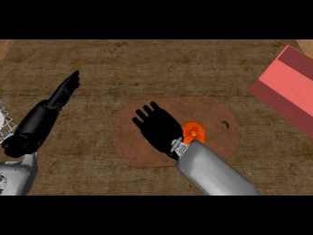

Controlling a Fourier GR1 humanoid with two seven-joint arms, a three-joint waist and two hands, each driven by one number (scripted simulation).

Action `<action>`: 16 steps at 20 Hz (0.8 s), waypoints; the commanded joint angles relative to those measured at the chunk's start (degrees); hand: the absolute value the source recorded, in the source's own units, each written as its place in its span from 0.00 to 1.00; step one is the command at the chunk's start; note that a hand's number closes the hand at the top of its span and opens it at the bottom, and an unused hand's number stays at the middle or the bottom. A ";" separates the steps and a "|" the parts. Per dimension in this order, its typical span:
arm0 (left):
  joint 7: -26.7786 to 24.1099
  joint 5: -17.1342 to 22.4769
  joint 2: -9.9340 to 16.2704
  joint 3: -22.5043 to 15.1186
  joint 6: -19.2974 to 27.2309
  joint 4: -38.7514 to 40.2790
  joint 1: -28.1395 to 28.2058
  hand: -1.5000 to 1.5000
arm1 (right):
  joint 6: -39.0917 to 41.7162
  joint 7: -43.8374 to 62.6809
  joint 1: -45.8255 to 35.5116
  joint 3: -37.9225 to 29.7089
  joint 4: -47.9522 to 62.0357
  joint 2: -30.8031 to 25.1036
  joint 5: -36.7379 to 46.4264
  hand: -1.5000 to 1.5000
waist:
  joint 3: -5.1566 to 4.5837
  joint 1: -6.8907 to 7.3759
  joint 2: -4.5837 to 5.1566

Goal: Pick the lemon from the cutting board and place it in the cardboard box

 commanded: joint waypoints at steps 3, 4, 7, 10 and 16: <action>-1.39 -1.51 -1.38 1.81 -0.89 2.36 -0.83 0.50 | 0.28 -5.22 2.62 -0.16 -2.03 -0.91 2.71 1.00 | -0.01 -0.27 -0.04; -1.86 0.06 -0.18 3.32 -1.89 5.24 -2.97 0.50 | -4.84 -8.23 -0.75 1.23 4.84 0.45 3.07 1.00 | -0.01 -0.02 0.13; -0.22 -1.20 -2.01 2.07 -0.65 3.53 -3.45 0.50 | -11.55 -9.79 3.26 3.97 4.61 1.10 5.03 1.00 | 0.01 -0.05 0.07; 0.74 -0.21 -0.84 3.63 -2.99 3.86 -5.12 0.50 | -14.54 -12.74 -0.06 -0.42 6.67 0.93 4.95 1.00 | 0.01 -0.03 0.07; -1.40 -1.15 -1.37 3.57 -3.47 1.35 -0.05 0.50 | -18.42 -14.33 0.08 1.48 3.11 1.13 5.17 1.00 | 0.00 0.08 -0.04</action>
